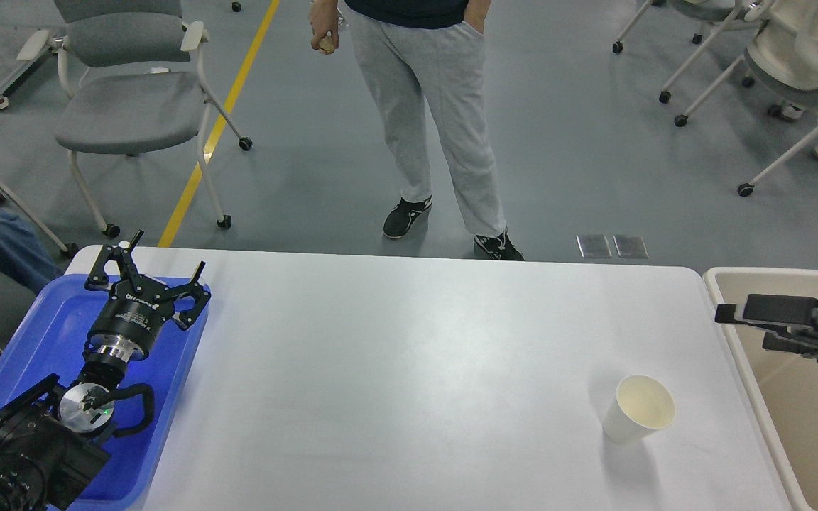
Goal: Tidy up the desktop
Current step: 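Reach the right gripper sideways to the white paper cup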
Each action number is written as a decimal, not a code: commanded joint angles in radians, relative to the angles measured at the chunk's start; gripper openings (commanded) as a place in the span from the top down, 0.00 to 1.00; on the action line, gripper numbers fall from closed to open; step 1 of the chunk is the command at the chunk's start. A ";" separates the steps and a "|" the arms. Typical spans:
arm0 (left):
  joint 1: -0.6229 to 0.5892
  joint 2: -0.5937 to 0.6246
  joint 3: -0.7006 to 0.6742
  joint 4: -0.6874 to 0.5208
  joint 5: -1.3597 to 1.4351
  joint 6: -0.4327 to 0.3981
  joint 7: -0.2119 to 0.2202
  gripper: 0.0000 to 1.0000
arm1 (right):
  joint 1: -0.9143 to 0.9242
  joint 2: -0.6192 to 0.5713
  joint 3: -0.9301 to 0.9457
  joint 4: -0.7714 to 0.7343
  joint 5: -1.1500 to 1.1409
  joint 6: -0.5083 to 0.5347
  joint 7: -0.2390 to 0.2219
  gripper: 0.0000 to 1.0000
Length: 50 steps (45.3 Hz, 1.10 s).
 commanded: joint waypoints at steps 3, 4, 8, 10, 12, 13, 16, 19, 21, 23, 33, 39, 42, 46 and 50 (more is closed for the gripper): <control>0.000 0.000 0.000 0.000 0.000 0.000 0.000 0.00 | -0.035 0.119 -0.048 0.026 -0.310 -0.065 0.006 0.00; 0.000 0.000 0.000 0.000 0.000 0.000 0.000 0.00 | -0.041 0.134 -0.052 0.023 -0.325 -0.075 0.005 0.00; 0.000 0.000 0.000 0.000 0.000 0.000 0.000 0.00 | -0.065 0.189 -0.063 0.006 -0.373 -0.114 0.002 0.00; 0.000 0.000 0.000 0.000 0.000 0.000 0.000 0.00 | -0.076 0.211 -0.067 -0.004 -0.385 -0.121 -0.001 0.00; 0.000 0.000 0.000 0.000 0.000 0.000 0.000 0.00 | -0.084 0.232 -0.068 -0.020 -0.387 -0.129 -0.001 0.00; 0.000 0.000 0.000 0.000 0.000 0.000 0.000 0.00 | -0.085 0.242 -0.068 -0.030 -0.387 -0.134 -0.001 0.00; 0.000 0.000 0.000 0.000 0.000 0.000 0.000 0.00 | -0.090 0.274 -0.069 -0.061 -0.387 -0.154 0.000 0.00; 0.000 0.000 0.000 0.000 0.000 0.000 0.000 0.00 | -0.096 0.301 -0.069 -0.095 -0.387 -0.167 0.000 0.00; 0.000 0.000 0.000 0.000 0.000 0.000 0.000 0.00 | -0.105 0.317 -0.069 -0.113 -0.387 -0.174 0.000 0.00; 0.000 0.000 0.000 0.000 0.000 0.000 0.000 0.00 | -0.113 0.331 -0.069 -0.124 -0.387 -0.180 0.000 0.00; 0.000 0.000 0.000 0.000 0.000 0.000 0.000 0.00 | -0.137 0.398 -0.069 -0.213 -0.388 -0.227 0.002 0.00; 0.000 0.000 0.000 0.000 0.000 0.000 0.000 0.00 | -0.151 0.407 -0.072 -0.239 -0.390 -0.238 0.005 0.00; 0.000 0.000 0.000 0.000 0.000 0.000 0.000 0.00 | -0.162 0.407 -0.071 -0.241 -0.393 -0.240 0.006 0.02; 0.000 0.000 0.000 0.000 0.000 0.000 0.000 0.00 | -0.170 0.407 -0.071 -0.242 -0.396 -0.247 0.008 0.03; 0.000 0.000 0.000 0.000 0.000 0.000 0.000 0.00 | -0.180 0.406 -0.071 -0.259 -0.396 -0.253 0.009 0.03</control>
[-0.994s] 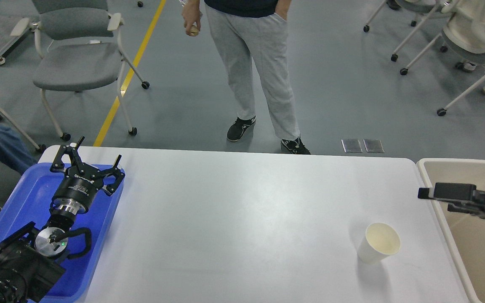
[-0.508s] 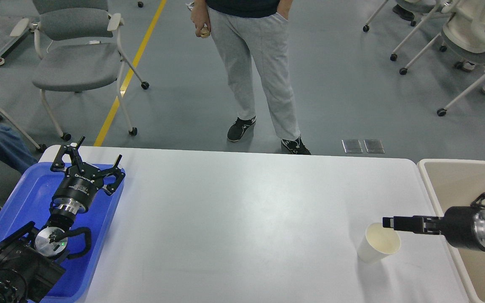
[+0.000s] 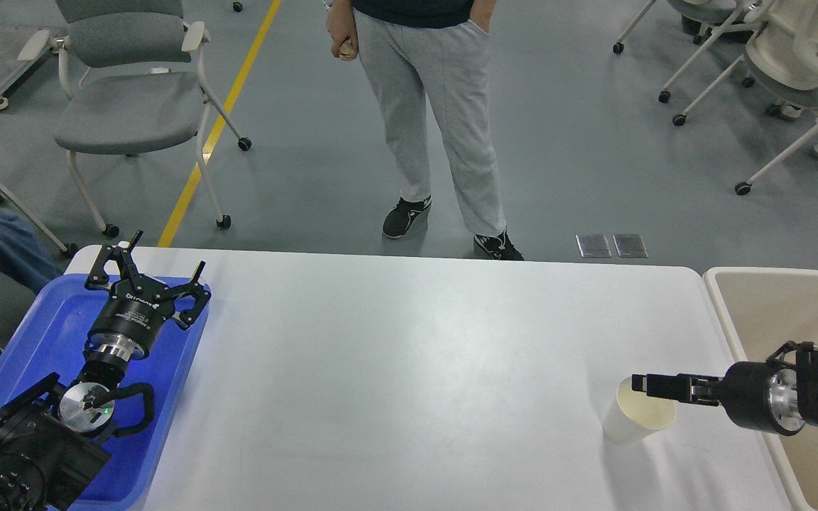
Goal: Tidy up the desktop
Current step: 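Reach the right gripper sideways to the white paper cup, then close the right gripper on the white paper cup, then lift the cup with the right gripper and carry it over the bin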
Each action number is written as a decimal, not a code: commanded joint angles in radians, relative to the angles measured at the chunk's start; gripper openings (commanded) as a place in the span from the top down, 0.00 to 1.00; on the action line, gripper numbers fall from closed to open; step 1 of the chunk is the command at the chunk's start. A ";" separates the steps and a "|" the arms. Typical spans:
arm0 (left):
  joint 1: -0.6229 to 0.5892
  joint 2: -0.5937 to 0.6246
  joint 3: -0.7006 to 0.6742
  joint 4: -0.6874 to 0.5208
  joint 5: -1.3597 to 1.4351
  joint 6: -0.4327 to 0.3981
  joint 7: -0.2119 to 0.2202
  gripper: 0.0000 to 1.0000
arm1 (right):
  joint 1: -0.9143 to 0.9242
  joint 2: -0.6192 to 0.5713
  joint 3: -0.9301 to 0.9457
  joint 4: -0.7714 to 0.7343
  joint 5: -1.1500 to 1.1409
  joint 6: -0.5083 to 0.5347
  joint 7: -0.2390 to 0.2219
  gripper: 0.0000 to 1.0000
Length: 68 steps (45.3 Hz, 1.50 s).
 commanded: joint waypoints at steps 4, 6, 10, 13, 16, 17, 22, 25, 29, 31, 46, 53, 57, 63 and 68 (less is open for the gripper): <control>0.000 0.000 0.000 0.000 0.000 0.000 0.000 0.00 | -0.031 0.018 -0.001 -0.065 -0.013 -0.024 0.010 0.06; 0.000 0.000 0.000 0.000 0.000 0.000 0.000 0.00 | -0.031 0.020 -0.002 -0.078 -0.014 -0.024 0.018 0.07; 0.000 0.000 0.000 0.002 0.000 0.000 0.000 0.00 | -0.033 0.038 -0.002 -0.108 -0.014 -0.024 0.031 0.16; 0.000 0.000 0.000 0.000 0.000 0.000 0.000 0.00 | -0.039 0.043 -0.013 -0.117 -0.014 -0.026 0.042 0.22; 0.000 0.000 0.000 0.000 0.000 0.000 0.000 0.00 | -0.042 0.044 -0.027 -0.120 -0.014 -0.034 0.067 0.28; 0.000 0.000 0.000 0.000 0.000 0.000 0.000 0.00 | -0.042 0.044 -0.033 -0.121 -0.014 -0.038 0.073 0.29; 0.000 0.000 0.000 0.000 0.000 0.000 0.000 0.00 | -0.044 0.044 -0.065 -0.123 -0.014 -0.072 0.087 0.39; 0.000 0.000 0.000 0.000 0.000 0.000 0.000 0.00 | -0.044 0.043 -0.085 -0.122 -0.014 -0.084 0.094 0.55; 0.000 0.000 0.000 0.000 0.000 0.000 0.000 0.00 | -0.038 0.043 -0.107 -0.122 -0.014 -0.087 0.096 0.89; 0.000 0.000 0.000 0.000 0.000 0.000 0.000 0.00 | -0.036 0.041 -0.110 -0.123 -0.014 -0.087 0.096 1.00; 0.000 0.000 0.000 0.000 0.000 0.000 0.000 0.00 | -0.038 0.026 -0.082 -0.125 0.006 -0.122 0.097 1.00; 0.000 0.000 0.000 0.000 0.000 0.000 0.000 0.00 | -0.036 0.003 -0.085 -0.114 0.013 -0.129 0.140 1.00; 0.000 0.000 0.000 0.000 0.000 0.000 0.000 0.00 | -0.038 -0.019 -0.085 -0.103 0.027 -0.126 0.157 1.00; 0.000 0.000 0.000 0.000 0.000 0.000 0.000 0.00 | -0.031 -0.072 -0.082 -0.054 0.078 -0.115 0.189 1.00; 0.000 0.000 0.000 0.000 0.000 0.000 0.000 0.00 | 0.001 -0.187 -0.079 0.084 0.163 -0.072 0.206 1.00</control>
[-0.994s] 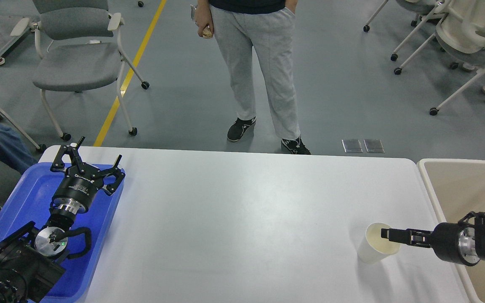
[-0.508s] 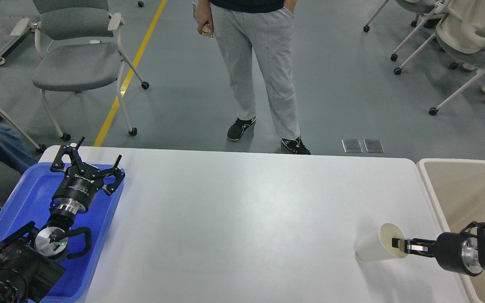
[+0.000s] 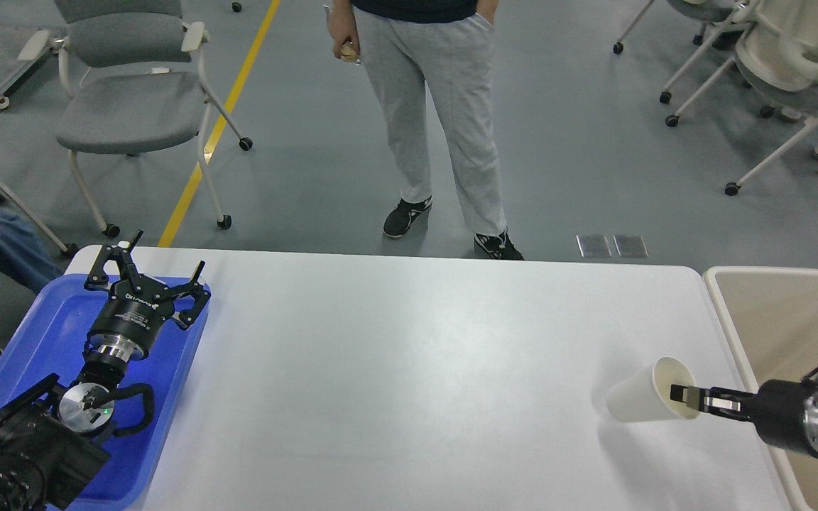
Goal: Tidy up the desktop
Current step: 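Lift the cup with the right gripper and carry it over the bin, then lower the cup into the beige bin and release it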
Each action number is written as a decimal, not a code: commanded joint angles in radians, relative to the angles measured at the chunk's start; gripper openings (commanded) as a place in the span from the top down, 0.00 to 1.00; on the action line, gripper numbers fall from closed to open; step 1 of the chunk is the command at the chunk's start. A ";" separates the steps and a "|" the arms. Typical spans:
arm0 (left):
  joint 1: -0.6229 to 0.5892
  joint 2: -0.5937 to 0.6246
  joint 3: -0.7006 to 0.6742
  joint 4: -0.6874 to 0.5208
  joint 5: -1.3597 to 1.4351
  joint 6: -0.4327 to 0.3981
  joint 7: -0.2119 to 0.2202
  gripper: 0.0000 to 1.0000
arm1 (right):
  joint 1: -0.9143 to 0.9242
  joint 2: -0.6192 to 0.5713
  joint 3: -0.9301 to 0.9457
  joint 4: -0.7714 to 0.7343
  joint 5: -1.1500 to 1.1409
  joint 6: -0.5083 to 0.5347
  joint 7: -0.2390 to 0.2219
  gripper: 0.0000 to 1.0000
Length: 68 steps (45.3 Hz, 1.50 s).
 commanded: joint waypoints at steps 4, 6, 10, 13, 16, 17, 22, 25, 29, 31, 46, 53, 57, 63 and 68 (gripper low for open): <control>0.000 0.000 0.000 0.000 0.000 0.000 0.000 0.00 | 0.098 -0.257 0.006 0.266 0.167 0.099 0.046 1.00; 0.000 0.000 0.000 0.000 0.000 0.000 0.000 0.00 | 0.131 -0.308 0.007 0.306 0.190 0.119 0.047 1.00; 0.000 0.000 0.000 0.000 0.000 0.000 0.000 0.00 | 0.210 -0.392 0.016 0.347 0.210 0.171 0.051 1.00; 0.000 0.000 0.000 0.000 0.000 0.000 0.000 0.00 | 0.277 -0.443 0.032 0.346 0.230 0.248 0.051 1.00; 0.000 0.000 0.000 0.000 0.000 0.000 0.000 0.00 | 0.340 -0.483 0.056 0.340 0.270 0.329 0.051 1.00; 0.000 0.000 0.000 0.000 0.000 0.000 0.000 0.00 | 0.358 -0.495 0.064 0.338 0.288 0.355 0.049 1.00; 0.000 0.000 0.000 0.000 0.000 0.000 0.000 0.00 | 0.451 -0.564 0.085 0.333 0.347 0.464 0.044 1.00; 0.000 0.000 0.000 0.000 0.000 0.000 0.000 0.00 | 0.500 -0.586 0.084 0.330 0.348 0.498 0.041 1.00; 0.000 0.000 0.000 0.000 0.000 0.000 0.000 0.00 | 0.520 -0.593 0.082 0.306 0.347 0.514 0.040 1.00; 0.000 0.000 0.000 0.000 0.000 0.000 0.000 0.00 | 0.523 -0.592 0.082 0.286 0.345 0.514 0.040 1.00; 0.000 0.000 0.000 0.000 0.000 0.000 0.000 0.00 | 0.512 -0.440 0.056 -0.090 0.351 0.495 0.041 1.00; 0.000 0.000 0.000 0.002 0.000 0.000 0.000 0.00 | 0.417 -0.262 0.041 -0.379 0.458 0.435 0.044 1.00; 0.000 0.000 0.000 0.000 0.000 0.000 0.000 0.00 | 0.331 -0.147 0.044 -0.525 0.583 0.405 0.044 1.00; 0.000 0.000 0.000 0.000 0.000 0.000 0.000 0.00 | 0.215 0.061 0.044 -0.787 0.736 0.267 0.041 1.00; 0.000 0.000 0.000 0.002 0.000 0.000 0.000 0.00 | 0.143 0.242 0.050 -1.022 0.854 0.231 0.041 1.00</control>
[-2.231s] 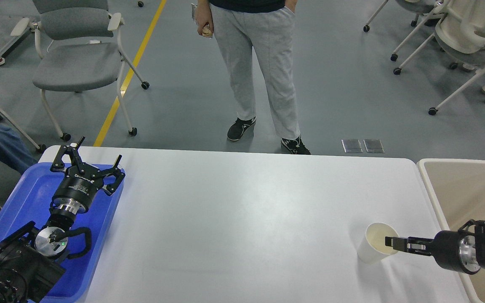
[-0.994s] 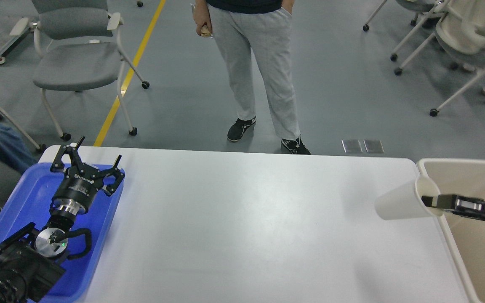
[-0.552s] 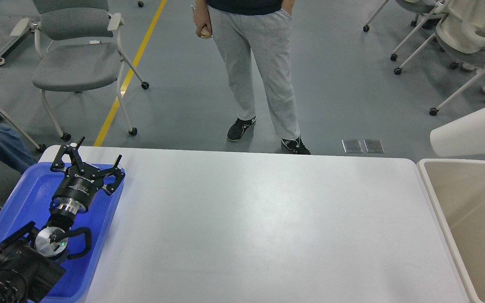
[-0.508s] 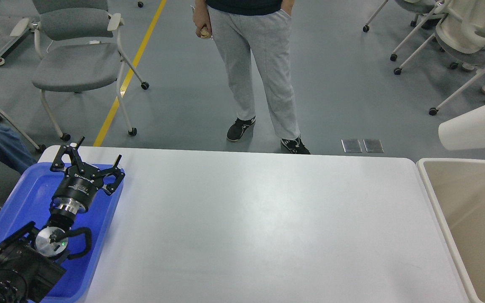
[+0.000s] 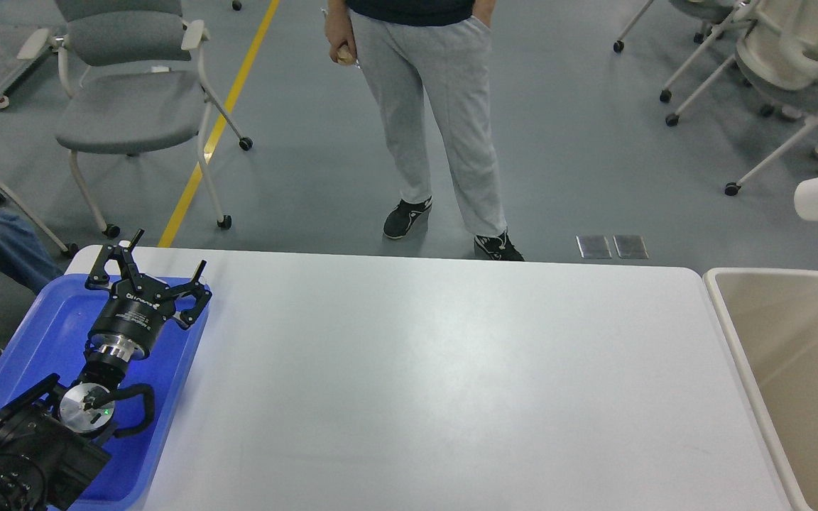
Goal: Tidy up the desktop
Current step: 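Lower the cup into the beige bin and release it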
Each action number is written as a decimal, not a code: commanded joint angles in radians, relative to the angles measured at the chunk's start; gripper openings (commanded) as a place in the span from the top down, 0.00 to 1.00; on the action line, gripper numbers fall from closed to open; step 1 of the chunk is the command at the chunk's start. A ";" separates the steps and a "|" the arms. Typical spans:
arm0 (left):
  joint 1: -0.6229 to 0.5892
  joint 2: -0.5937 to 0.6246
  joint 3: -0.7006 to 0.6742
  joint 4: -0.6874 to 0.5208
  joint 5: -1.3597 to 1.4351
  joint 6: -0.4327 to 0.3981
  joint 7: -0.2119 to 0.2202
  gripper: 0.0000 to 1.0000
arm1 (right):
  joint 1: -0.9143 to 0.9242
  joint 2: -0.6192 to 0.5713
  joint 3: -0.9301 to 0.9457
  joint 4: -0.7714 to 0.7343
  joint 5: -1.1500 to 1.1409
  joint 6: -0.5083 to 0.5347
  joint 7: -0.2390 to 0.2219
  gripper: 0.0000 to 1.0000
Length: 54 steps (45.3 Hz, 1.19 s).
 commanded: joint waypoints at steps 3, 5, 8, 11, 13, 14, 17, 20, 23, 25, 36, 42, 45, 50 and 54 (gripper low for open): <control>0.000 0.000 0.000 0.000 -0.001 0.000 0.000 0.00 | -0.198 0.454 0.007 -0.608 0.300 -0.126 0.000 1.00; 0.000 0.000 0.000 0.001 -0.001 0.000 0.000 0.00 | -0.215 0.524 0.010 -0.694 0.339 -0.129 0.000 1.00; 0.000 0.000 0.000 0.000 -0.001 0.000 0.000 0.00 | -0.239 0.616 0.010 -0.792 0.400 -0.147 -0.003 1.00; 0.000 0.000 0.000 0.000 -0.001 0.000 0.000 0.00 | -0.267 0.680 0.012 -0.840 0.457 -0.191 -0.007 1.00; 0.000 0.000 0.000 0.000 -0.001 0.000 0.000 0.00 | -0.284 0.706 0.012 -0.842 0.492 -0.239 -0.011 1.00; 0.000 0.000 0.000 0.001 -0.001 0.000 0.000 0.00 | -0.291 0.719 0.012 -0.842 0.508 -0.268 -0.019 1.00; 0.000 0.000 0.000 0.001 -0.001 0.000 0.000 0.00 | -0.307 0.746 0.018 -0.838 0.561 -0.331 -0.052 1.00; 0.000 0.000 0.000 0.001 -0.001 0.000 0.000 0.00 | -0.314 0.766 0.032 -0.838 0.622 -0.371 -0.111 1.00; 0.000 0.000 0.000 0.000 -0.001 0.000 0.000 0.00 | -0.318 0.774 0.053 -0.837 0.687 -0.379 -0.180 1.00; 0.000 0.000 0.000 0.000 -0.001 0.000 0.000 0.00 | -0.319 0.775 0.073 -0.837 0.727 -0.379 -0.229 1.00; 0.000 0.000 0.000 0.001 -0.001 0.000 0.000 0.00 | -0.313 0.778 0.276 -0.828 0.833 -0.420 -0.483 1.00; 0.000 0.000 0.000 0.000 -0.001 0.000 0.000 0.00 | -0.302 0.783 0.372 -0.812 0.834 -0.460 -0.530 1.00; 0.000 0.000 0.000 0.001 -0.001 0.000 0.000 0.00 | -0.302 0.783 0.406 -0.806 0.834 -0.468 -0.539 1.00; 0.000 0.000 0.000 0.001 -0.001 0.000 0.000 0.00 | -0.302 0.783 0.428 -0.805 0.837 -0.475 -0.540 1.00; 0.000 0.000 0.000 0.001 -0.001 0.000 0.000 0.00 | -0.302 0.778 0.428 -0.805 0.839 -0.472 -0.543 1.00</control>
